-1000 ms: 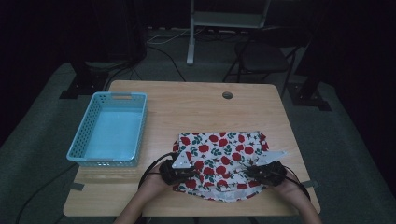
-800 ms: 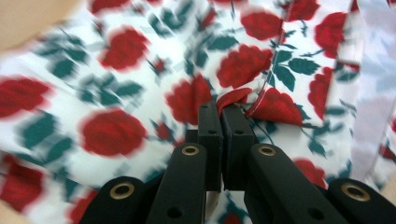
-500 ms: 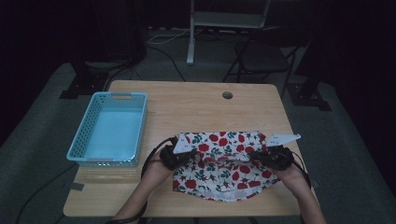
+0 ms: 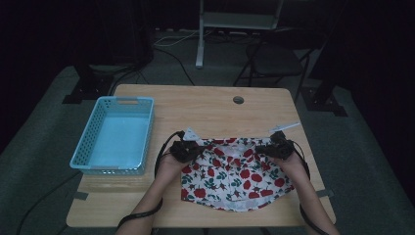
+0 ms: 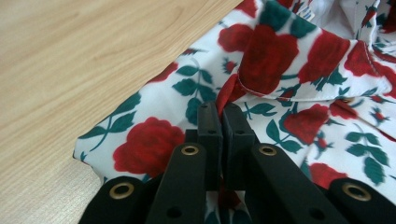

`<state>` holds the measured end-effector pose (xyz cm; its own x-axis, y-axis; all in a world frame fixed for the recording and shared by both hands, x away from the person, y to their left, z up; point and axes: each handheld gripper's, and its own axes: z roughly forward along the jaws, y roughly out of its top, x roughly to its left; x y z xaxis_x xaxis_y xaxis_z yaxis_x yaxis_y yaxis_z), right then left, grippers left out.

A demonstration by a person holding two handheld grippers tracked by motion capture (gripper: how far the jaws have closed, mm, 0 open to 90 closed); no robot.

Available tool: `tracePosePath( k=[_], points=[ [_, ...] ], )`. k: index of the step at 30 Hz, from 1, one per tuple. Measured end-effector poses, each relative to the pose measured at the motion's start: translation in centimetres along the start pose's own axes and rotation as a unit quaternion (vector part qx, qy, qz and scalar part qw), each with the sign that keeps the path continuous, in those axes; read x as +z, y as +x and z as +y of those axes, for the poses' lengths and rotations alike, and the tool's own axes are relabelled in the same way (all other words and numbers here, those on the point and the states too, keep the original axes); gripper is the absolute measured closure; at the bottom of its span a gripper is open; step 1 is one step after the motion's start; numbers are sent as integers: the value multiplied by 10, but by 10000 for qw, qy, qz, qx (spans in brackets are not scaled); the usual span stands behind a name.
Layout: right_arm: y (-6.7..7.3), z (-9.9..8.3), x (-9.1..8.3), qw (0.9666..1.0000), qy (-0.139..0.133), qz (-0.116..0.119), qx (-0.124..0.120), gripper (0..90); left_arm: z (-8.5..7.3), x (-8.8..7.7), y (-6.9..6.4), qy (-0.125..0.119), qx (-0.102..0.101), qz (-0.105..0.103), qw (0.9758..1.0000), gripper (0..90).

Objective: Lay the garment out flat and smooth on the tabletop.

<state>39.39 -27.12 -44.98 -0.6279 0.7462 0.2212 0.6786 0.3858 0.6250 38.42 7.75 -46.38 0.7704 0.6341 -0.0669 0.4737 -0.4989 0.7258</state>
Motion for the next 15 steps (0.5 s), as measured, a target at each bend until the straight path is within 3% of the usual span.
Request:
tracePosePath(
  k=[3,10,13,15],
  points=[
    [-6,1,8,9999,106,3,124,835,-2,6,5,100,-133,-68,9998,882],
    [-18,-4,17,9990,135,52,430,817,-11,9,8,8,-315,-108,9994,866],
    [-21,-7,15,9987,90,113,493,816,-12,7,8,47,-321,-184,9993,864],
    [-22,-8,14,9986,74,125,518,800,-12,5,8,7,-297,-164,9994,817]
  ],
)
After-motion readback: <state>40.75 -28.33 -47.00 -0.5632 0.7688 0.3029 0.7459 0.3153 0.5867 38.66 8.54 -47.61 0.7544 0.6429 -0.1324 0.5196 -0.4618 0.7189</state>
